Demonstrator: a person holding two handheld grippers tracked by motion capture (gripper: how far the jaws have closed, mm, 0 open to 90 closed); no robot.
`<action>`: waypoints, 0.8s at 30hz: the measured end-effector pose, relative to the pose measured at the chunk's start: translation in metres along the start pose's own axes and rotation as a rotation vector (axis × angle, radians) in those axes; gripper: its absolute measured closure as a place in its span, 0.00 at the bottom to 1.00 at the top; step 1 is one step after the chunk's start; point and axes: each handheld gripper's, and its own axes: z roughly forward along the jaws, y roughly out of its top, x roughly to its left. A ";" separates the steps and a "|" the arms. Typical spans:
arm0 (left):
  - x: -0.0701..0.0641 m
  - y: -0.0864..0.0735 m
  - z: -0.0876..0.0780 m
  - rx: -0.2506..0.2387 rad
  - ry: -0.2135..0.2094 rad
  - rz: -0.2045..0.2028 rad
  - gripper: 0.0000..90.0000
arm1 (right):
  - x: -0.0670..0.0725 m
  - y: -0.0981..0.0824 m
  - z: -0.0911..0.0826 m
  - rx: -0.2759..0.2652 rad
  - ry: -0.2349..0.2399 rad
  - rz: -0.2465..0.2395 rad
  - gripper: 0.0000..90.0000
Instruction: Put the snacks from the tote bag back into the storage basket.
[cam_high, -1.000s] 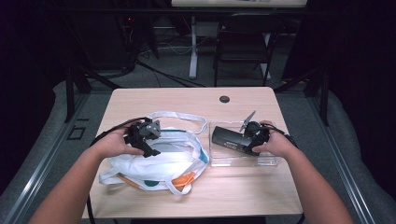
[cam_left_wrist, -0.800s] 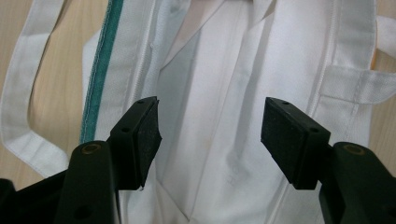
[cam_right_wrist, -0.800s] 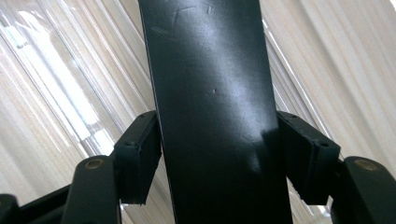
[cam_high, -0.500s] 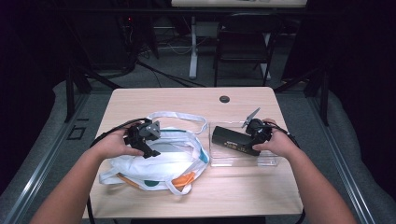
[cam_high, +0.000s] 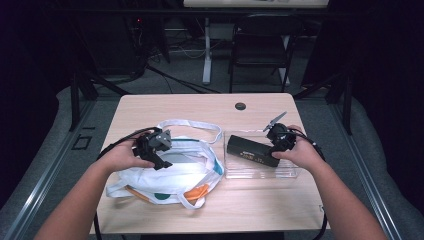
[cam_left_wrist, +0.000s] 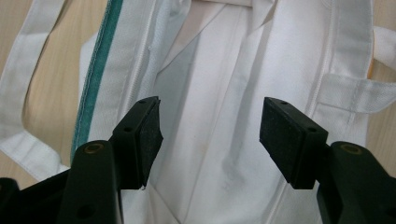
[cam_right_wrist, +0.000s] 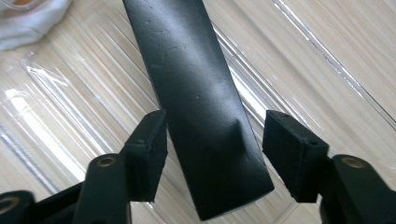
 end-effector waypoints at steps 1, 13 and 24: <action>0.000 -0.001 0.000 0.001 0.004 -0.004 0.43 | 0.000 0.001 -0.002 0.013 -0.002 -0.007 0.46; -0.001 -0.013 0.003 -0.011 0.020 -0.121 0.47 | 0.011 -0.002 -0.011 0.025 -0.032 0.130 0.53; -0.004 -0.022 0.005 -0.013 0.016 -0.158 0.48 | 0.004 -0.012 -0.007 0.068 -0.061 0.249 0.51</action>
